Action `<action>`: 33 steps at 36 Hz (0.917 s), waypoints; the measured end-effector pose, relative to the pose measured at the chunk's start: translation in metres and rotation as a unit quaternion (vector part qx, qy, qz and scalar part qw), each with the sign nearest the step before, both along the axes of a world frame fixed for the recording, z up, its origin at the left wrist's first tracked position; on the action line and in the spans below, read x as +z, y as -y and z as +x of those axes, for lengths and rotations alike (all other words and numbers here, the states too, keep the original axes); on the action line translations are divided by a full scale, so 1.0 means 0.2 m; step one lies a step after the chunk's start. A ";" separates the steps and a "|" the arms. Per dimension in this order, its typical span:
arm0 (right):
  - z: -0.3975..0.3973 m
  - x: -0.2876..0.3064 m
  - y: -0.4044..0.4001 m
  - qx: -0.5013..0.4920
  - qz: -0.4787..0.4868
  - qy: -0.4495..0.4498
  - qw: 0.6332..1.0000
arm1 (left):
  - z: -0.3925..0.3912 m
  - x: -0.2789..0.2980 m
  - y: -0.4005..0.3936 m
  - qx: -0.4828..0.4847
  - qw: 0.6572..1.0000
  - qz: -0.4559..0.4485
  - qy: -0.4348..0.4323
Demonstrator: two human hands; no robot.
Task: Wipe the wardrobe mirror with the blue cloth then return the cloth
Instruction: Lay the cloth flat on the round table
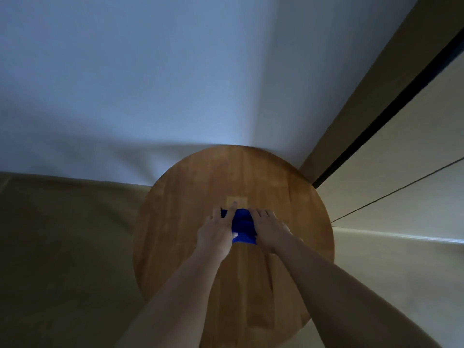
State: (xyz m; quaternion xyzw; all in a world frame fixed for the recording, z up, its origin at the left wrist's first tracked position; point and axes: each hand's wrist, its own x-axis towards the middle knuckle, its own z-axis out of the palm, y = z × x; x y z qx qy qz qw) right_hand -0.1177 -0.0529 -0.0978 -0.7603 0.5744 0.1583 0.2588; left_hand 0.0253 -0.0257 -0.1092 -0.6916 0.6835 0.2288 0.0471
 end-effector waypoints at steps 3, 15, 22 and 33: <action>0.01 -0.06 0.07 -0.009 -0.015 0.007 1.000 | 0.01 -0.06 0.09 -0.021 1.000 -0.014 0.004; 0.01 -0.14 0.30 -0.005 -0.108 0.016 0.994 | -0.03 -0.15 0.28 -0.013 0.993 -0.113 0.035; -0.04 -0.22 0.15 0.086 -0.132 -0.030 0.987 | -0.03 -0.22 0.14 -0.080 0.988 -0.098 0.084; -0.03 -0.37 -0.12 0.120 0.031 -0.002 0.992 | -0.05 -0.35 -0.08 -0.103 0.984 0.084 0.121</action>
